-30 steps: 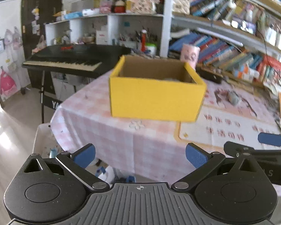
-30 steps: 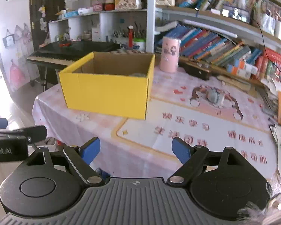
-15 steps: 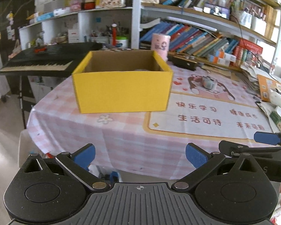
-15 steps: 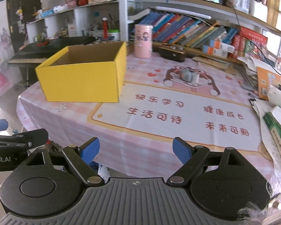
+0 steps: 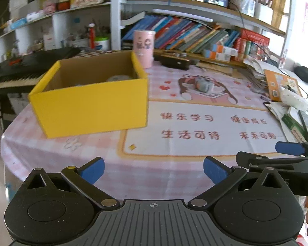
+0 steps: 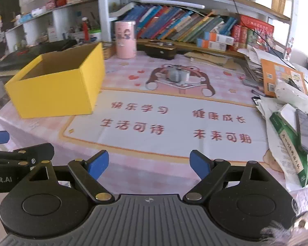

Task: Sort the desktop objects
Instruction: 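Move left tool toward grey plush toy while right tool approaches white plug adapter, then grasp grey plush toy with left tool while right tool grasps white plug adapter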

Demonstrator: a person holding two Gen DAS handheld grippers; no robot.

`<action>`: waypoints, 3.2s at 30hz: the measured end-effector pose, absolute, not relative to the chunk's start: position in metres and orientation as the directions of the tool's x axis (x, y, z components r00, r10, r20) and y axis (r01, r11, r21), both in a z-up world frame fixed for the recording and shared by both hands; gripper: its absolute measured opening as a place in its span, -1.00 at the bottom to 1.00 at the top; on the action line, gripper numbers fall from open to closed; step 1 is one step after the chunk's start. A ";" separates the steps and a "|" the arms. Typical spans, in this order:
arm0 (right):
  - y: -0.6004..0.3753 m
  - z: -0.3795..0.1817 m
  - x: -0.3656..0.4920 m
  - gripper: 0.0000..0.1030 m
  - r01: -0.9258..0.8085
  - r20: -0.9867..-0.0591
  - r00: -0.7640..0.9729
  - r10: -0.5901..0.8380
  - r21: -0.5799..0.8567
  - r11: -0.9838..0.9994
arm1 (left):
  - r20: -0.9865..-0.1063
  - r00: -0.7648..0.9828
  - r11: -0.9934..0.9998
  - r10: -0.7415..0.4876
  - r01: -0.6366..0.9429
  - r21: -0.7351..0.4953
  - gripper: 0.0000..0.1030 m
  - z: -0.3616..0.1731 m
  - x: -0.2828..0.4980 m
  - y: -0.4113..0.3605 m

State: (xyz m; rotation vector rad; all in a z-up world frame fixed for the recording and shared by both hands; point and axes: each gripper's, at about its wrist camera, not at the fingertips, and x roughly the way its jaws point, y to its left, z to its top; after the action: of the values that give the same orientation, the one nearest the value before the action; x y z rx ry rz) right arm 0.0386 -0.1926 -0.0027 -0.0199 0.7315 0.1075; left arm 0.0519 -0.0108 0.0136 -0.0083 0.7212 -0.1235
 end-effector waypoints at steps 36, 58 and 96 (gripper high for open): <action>-0.317 -0.015 0.173 0.66 -0.039 -0.722 0.689 0.063 0.050 0.998 | -0.684 0.699 0.976 -0.209 0.193 -0.100 1.00 0.003 0.183 -0.135; -0.371 -0.022 0.265 0.67 -0.083 -0.667 0.740 0.082 0.031 0.996 | -0.626 0.775 0.995 -0.083 0.094 -0.016 0.97 -0.022 0.314 -0.189; -0.289 -0.073 0.386 0.32 -0.369 -0.640 0.722 0.264 -0.032 0.929 | -0.615 0.771 0.960 -0.165 -0.018 -0.281 -0.18 0.017 0.287 -0.123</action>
State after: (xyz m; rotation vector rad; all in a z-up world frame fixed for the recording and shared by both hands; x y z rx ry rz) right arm 0.3858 -0.2891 -0.0728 -0.1618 0.6801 0.3514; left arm 0.2871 -0.1227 0.0168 -0.2796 0.6878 -0.0807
